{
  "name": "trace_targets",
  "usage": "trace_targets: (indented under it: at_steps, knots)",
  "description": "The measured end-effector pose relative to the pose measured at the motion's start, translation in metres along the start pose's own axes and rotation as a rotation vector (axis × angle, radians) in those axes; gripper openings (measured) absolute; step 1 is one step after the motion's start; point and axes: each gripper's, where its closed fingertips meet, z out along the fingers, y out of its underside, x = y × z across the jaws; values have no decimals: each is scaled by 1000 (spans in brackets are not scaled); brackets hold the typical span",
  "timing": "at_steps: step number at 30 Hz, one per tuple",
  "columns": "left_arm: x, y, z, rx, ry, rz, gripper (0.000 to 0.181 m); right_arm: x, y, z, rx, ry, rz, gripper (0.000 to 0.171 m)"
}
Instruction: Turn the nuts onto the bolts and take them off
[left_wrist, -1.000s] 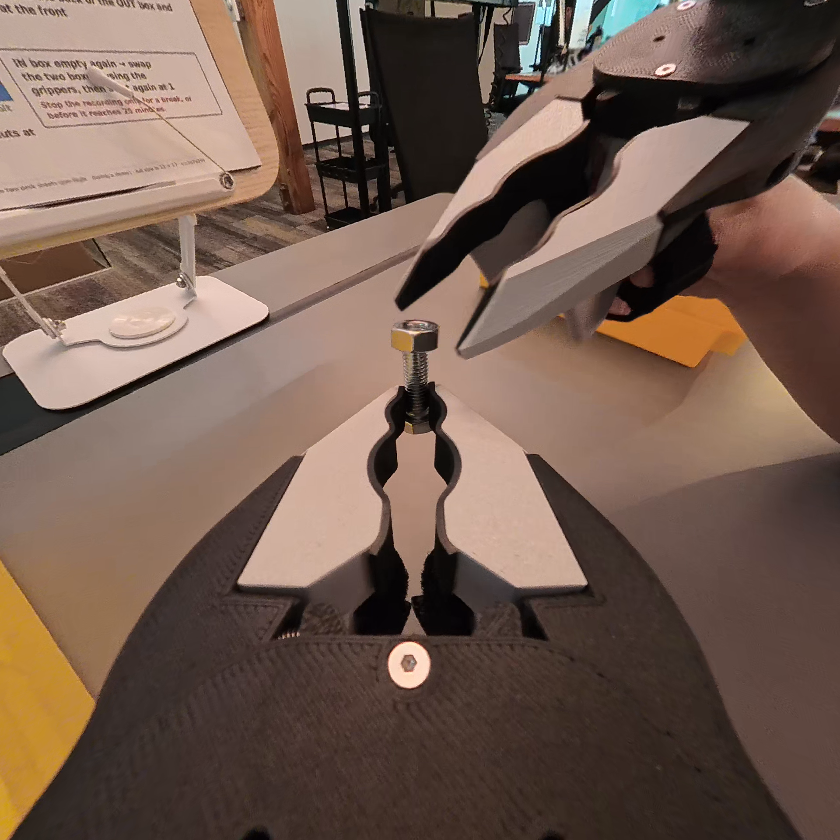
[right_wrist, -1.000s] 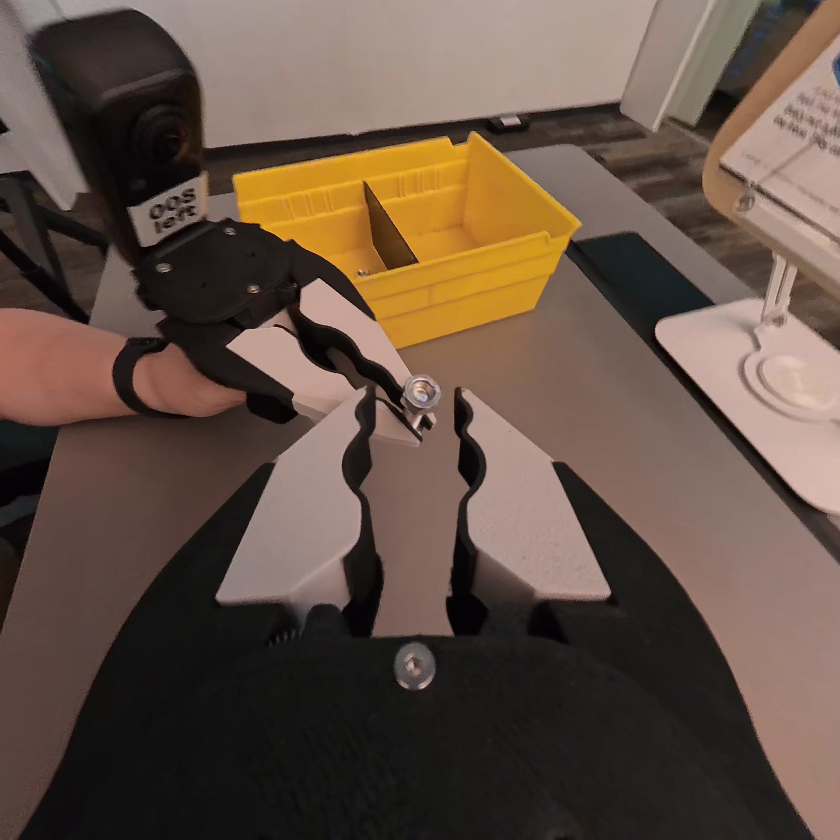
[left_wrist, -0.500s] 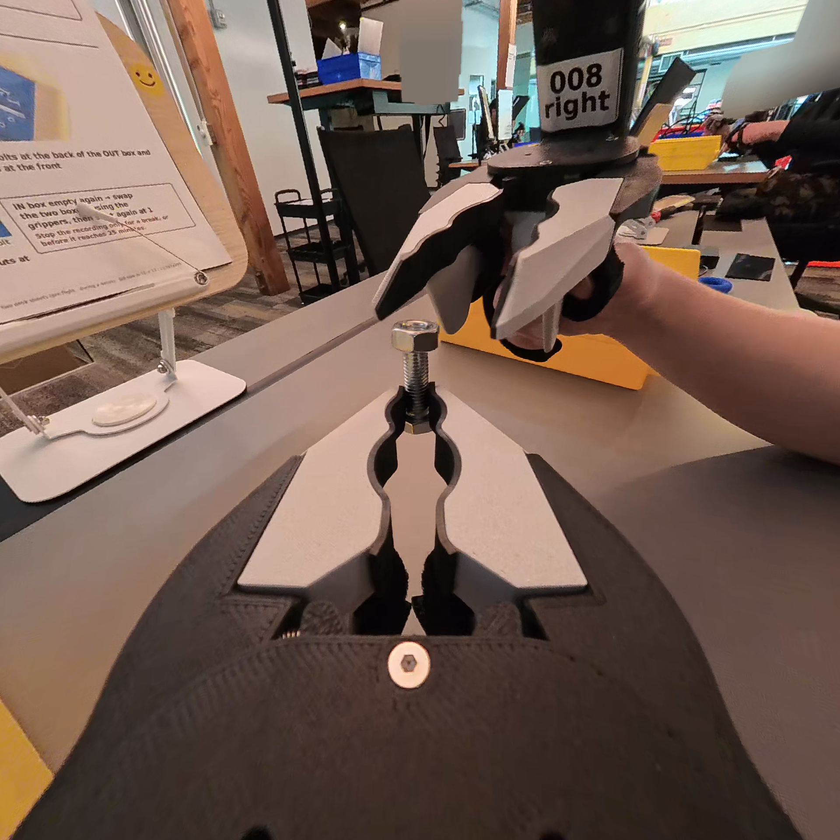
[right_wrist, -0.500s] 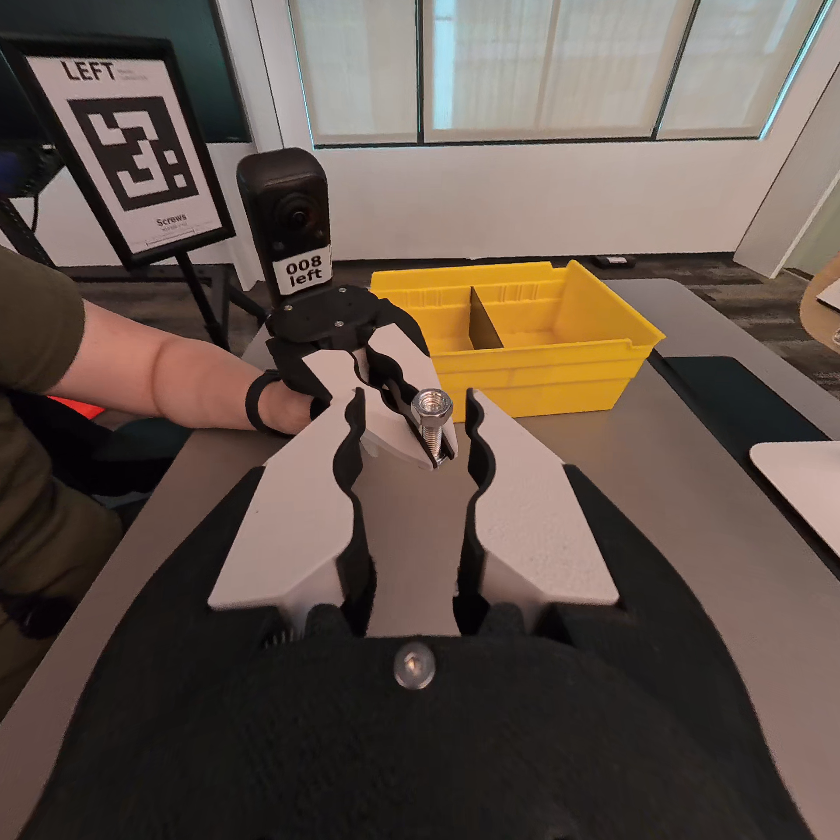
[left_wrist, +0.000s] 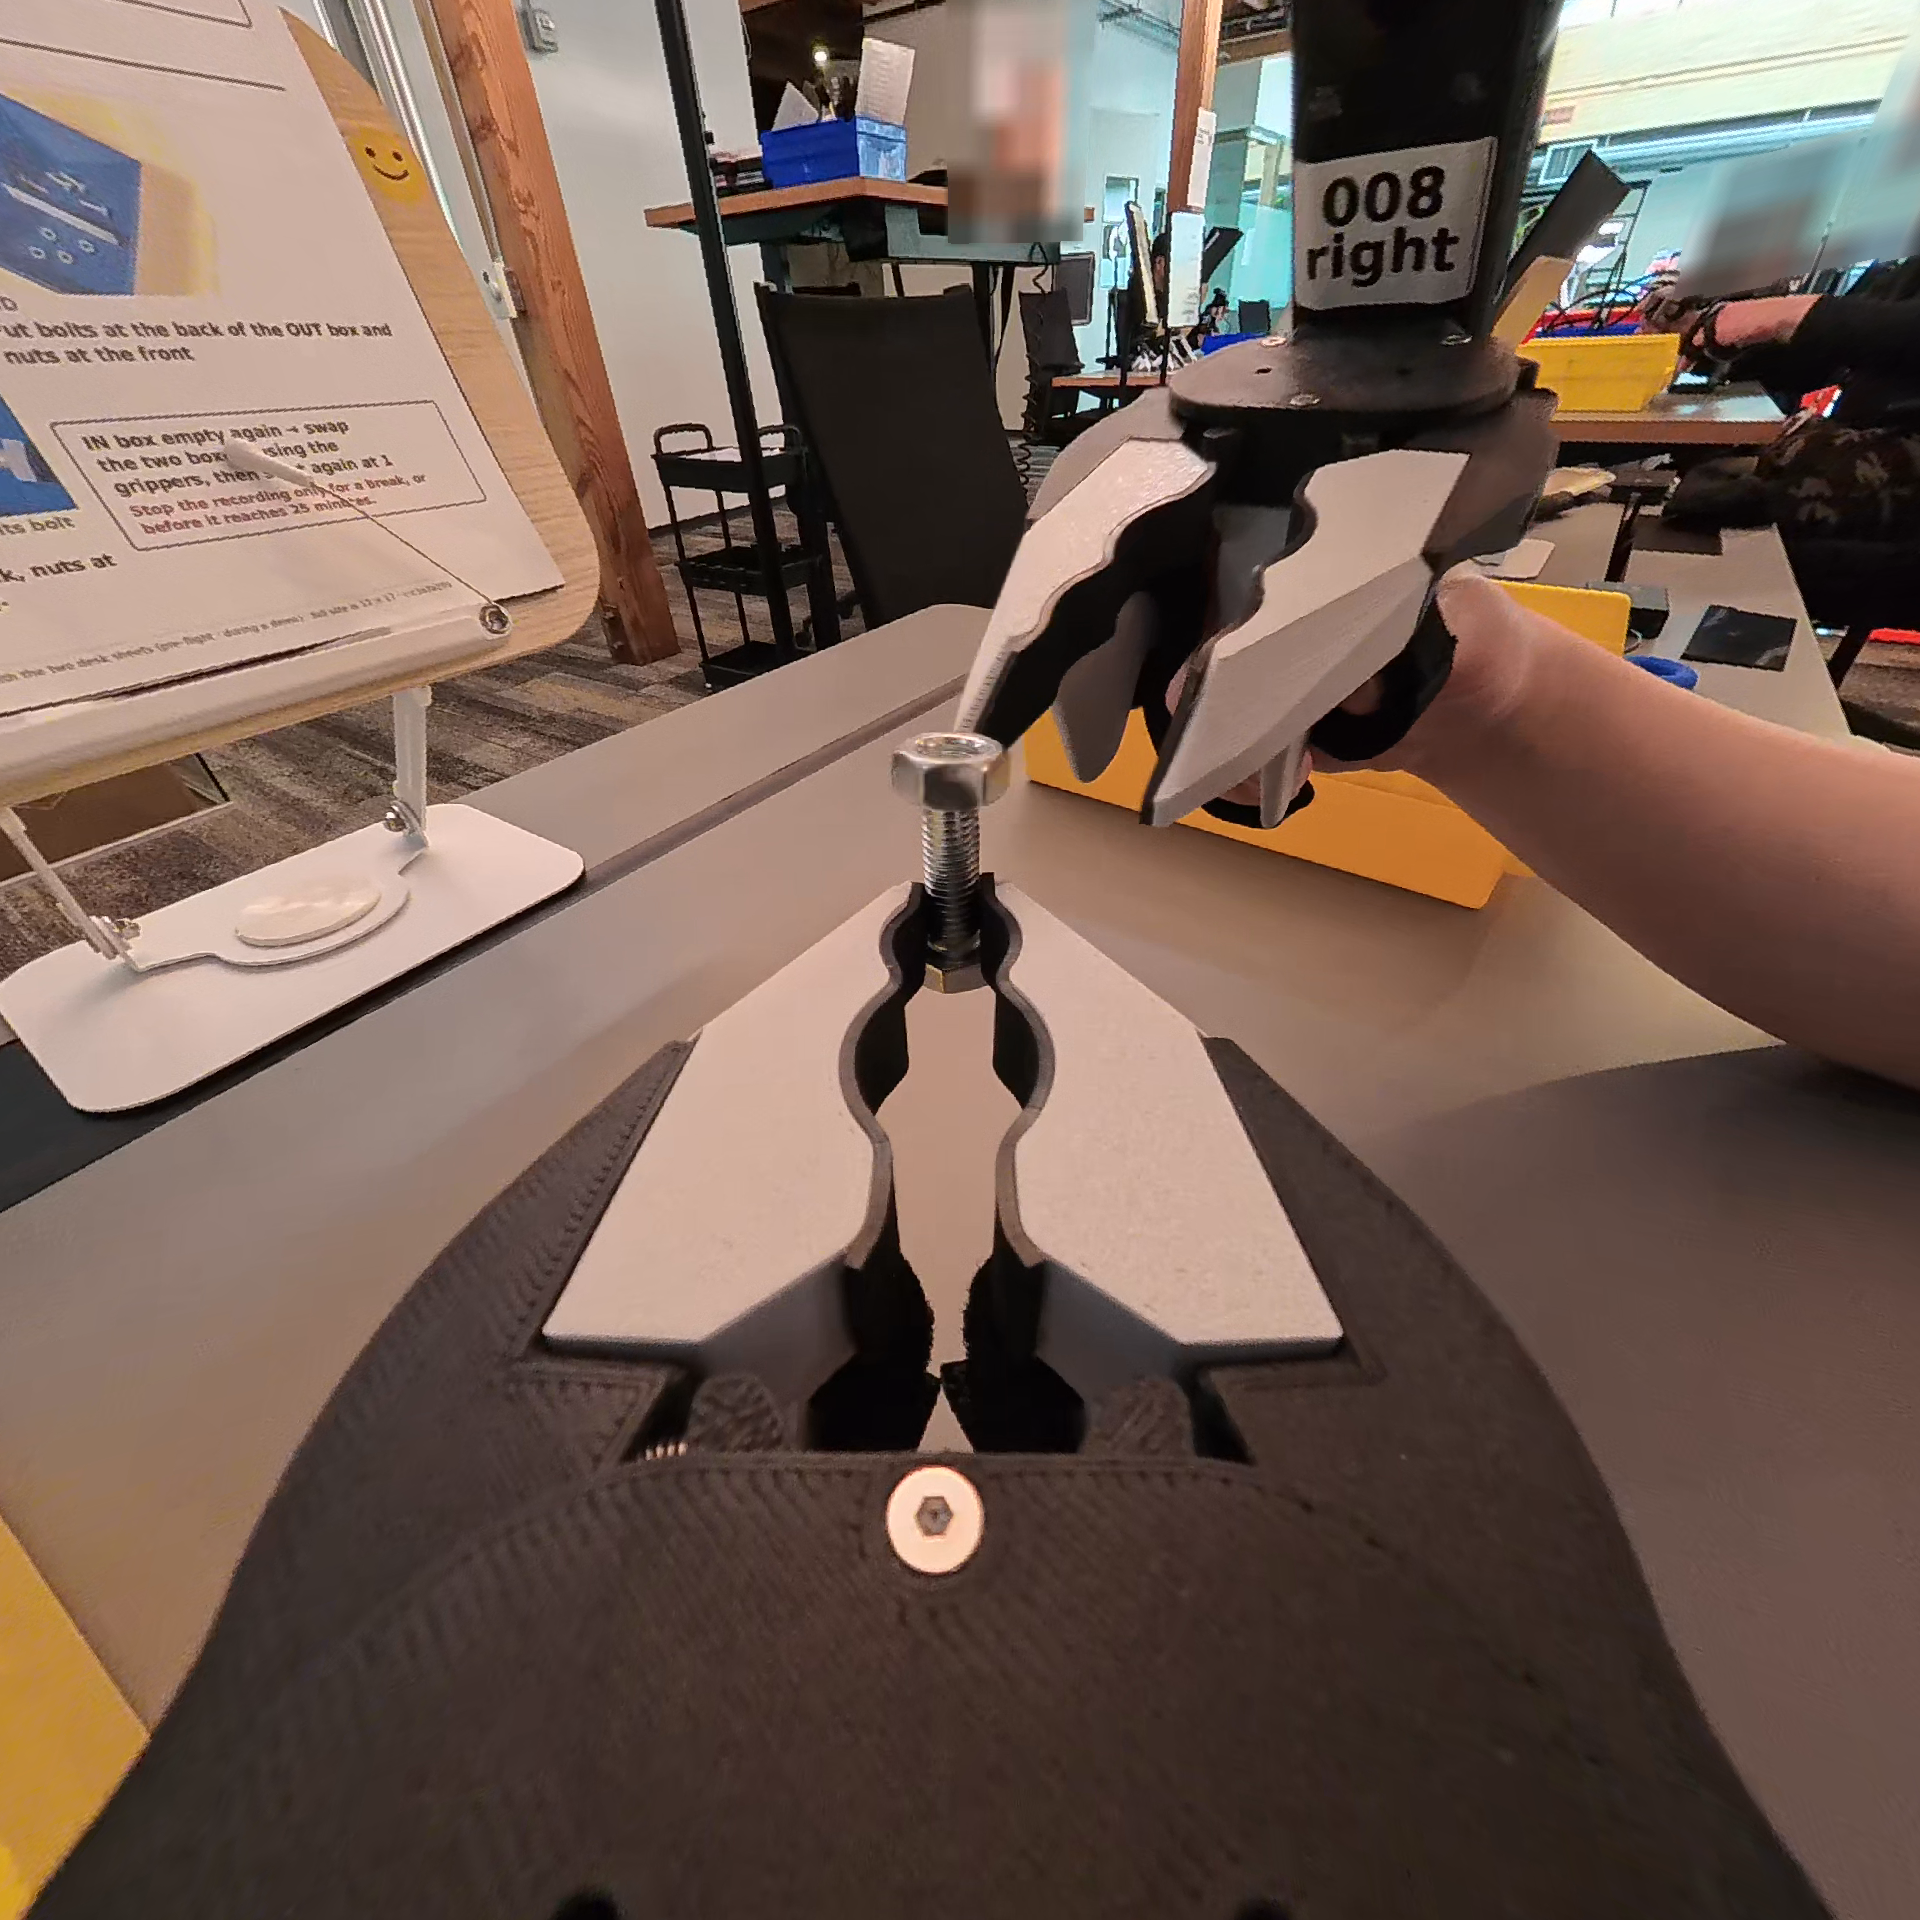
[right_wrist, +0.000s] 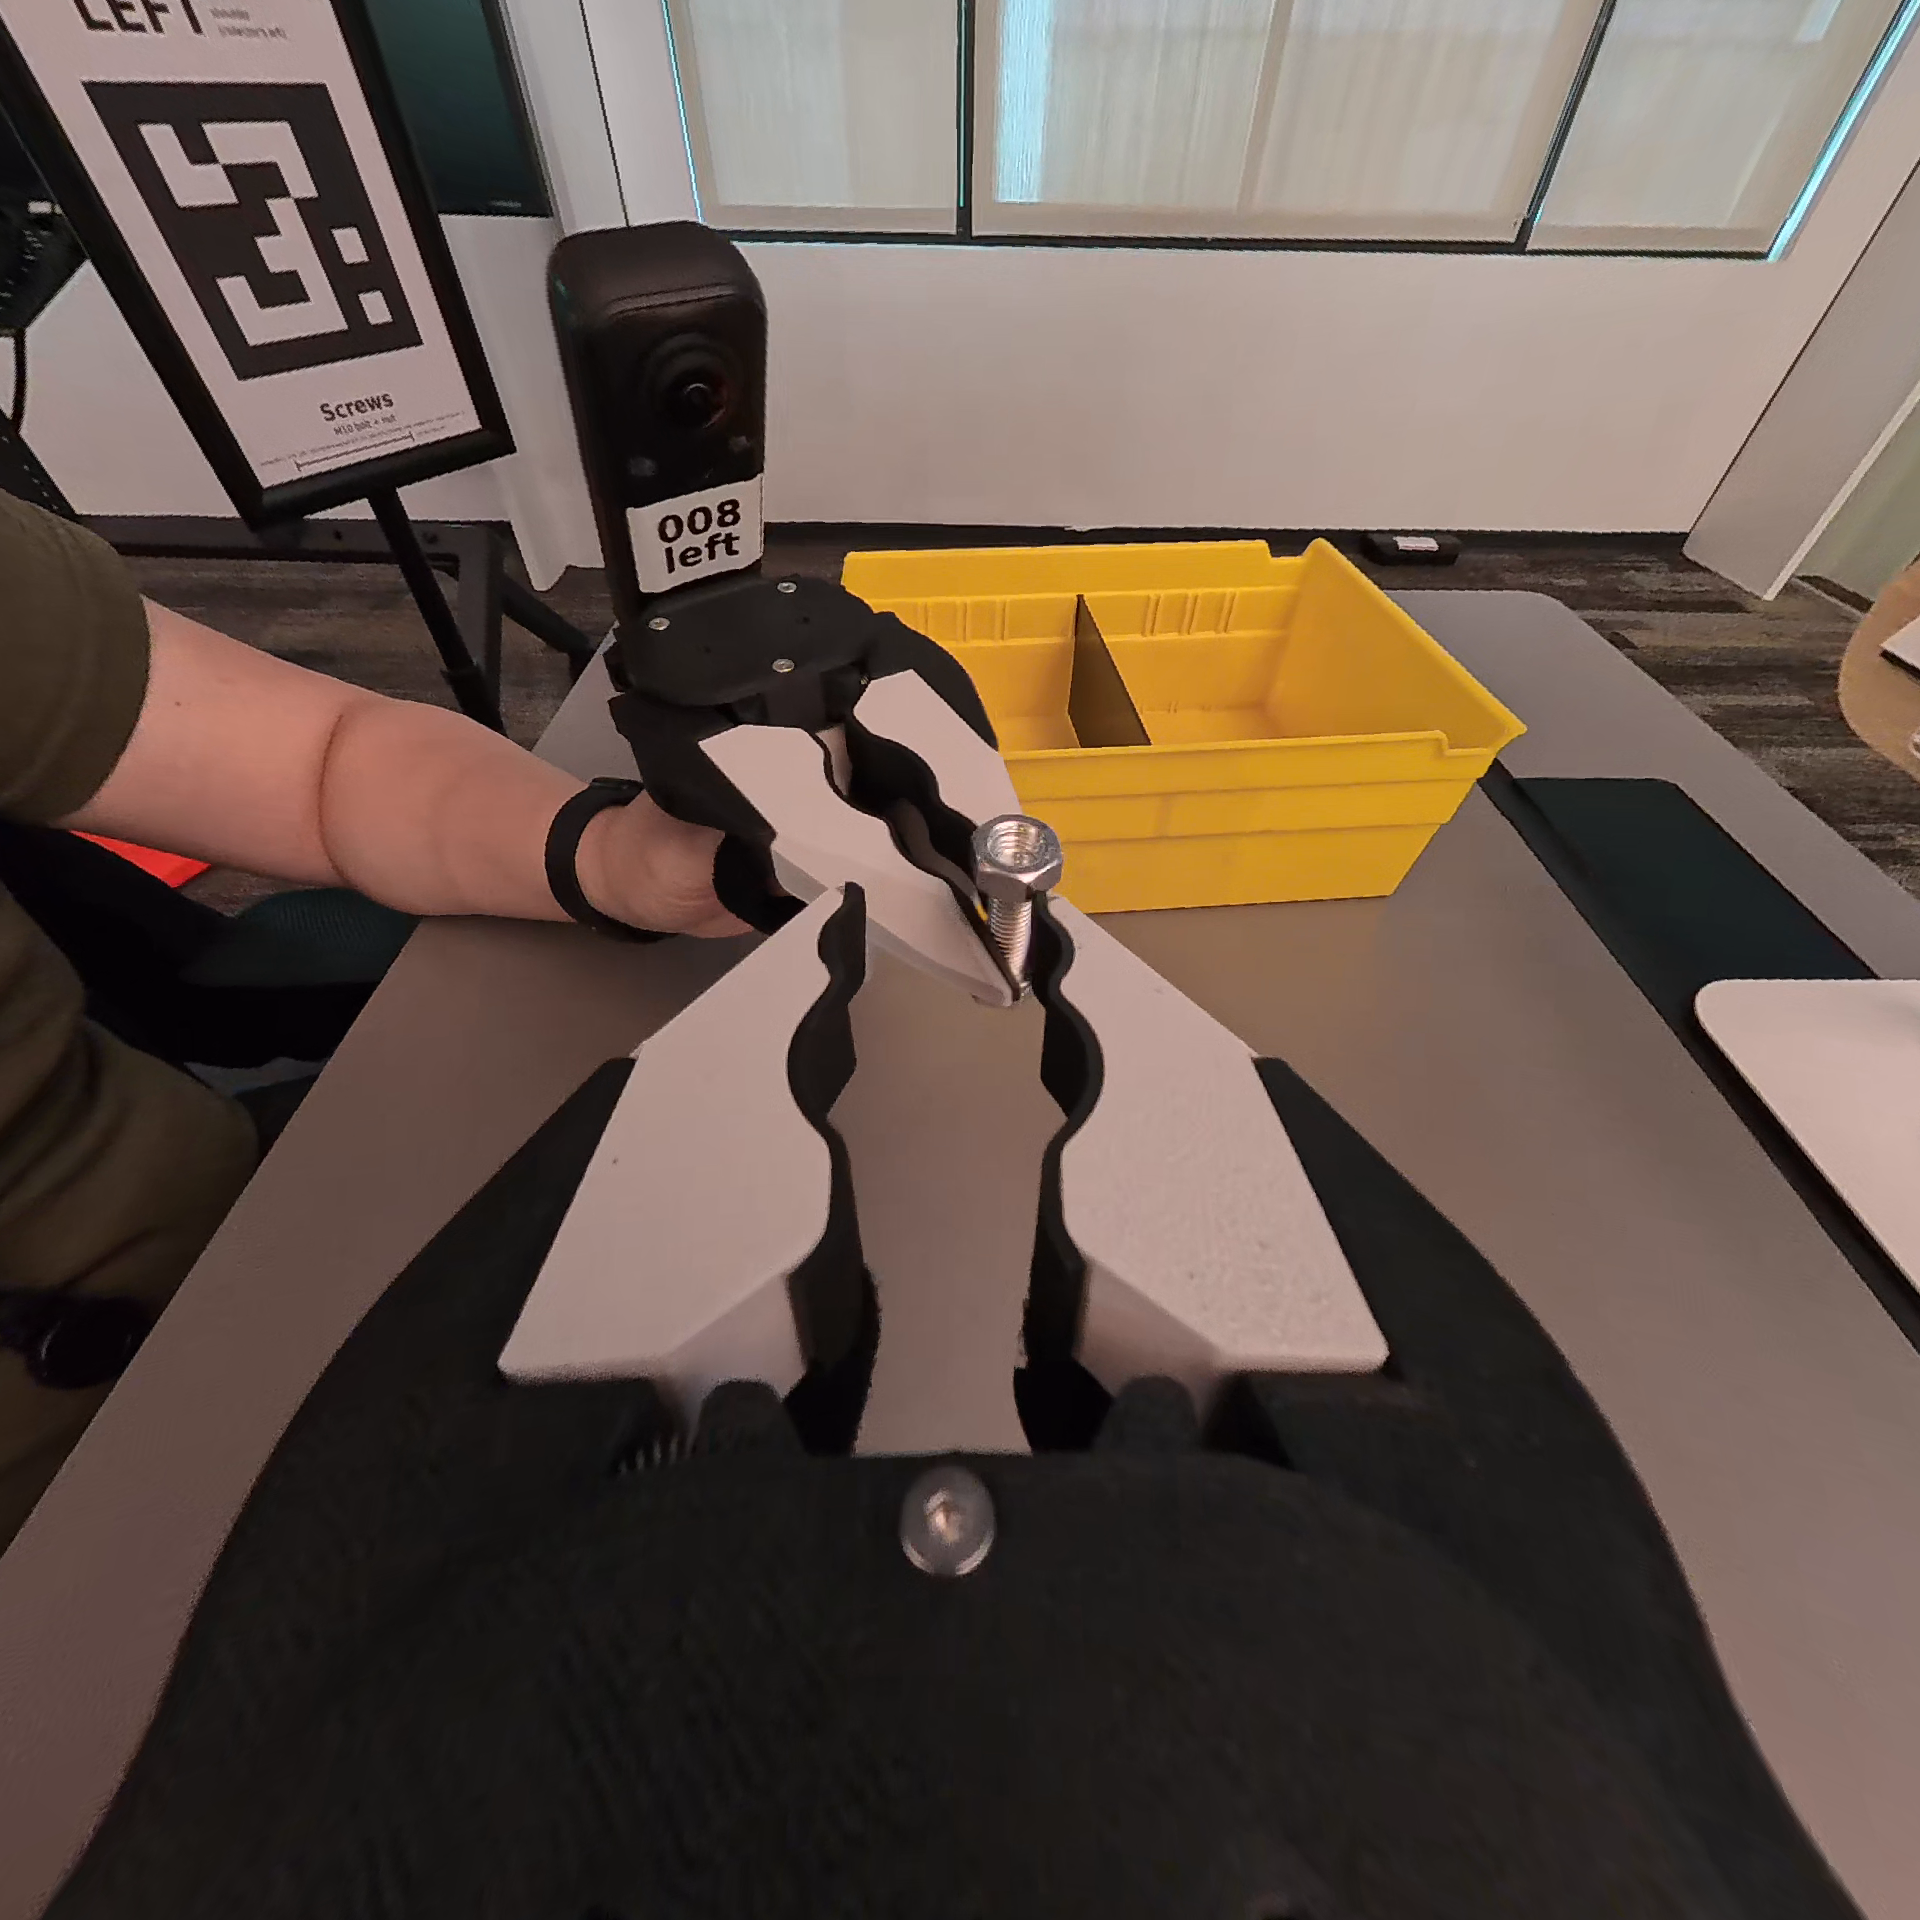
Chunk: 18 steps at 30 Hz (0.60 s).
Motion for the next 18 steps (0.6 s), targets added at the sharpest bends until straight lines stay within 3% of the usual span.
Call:
trace_targets:
  at_steps: [4, 9, 18]
  knots:
    - [-1, 0, 0, 1, -5, 2, 7, 1, 0, -1, -4, 14, -20, 28]
    - [0, -1, 0, 2, -1, 3, 7, 6, -2, 2, 10, 48, -35, 39]
    - [-2, -1, -1, 2, -7, -3, 7, -4, -2, 1, -11, 7, -49, 33]
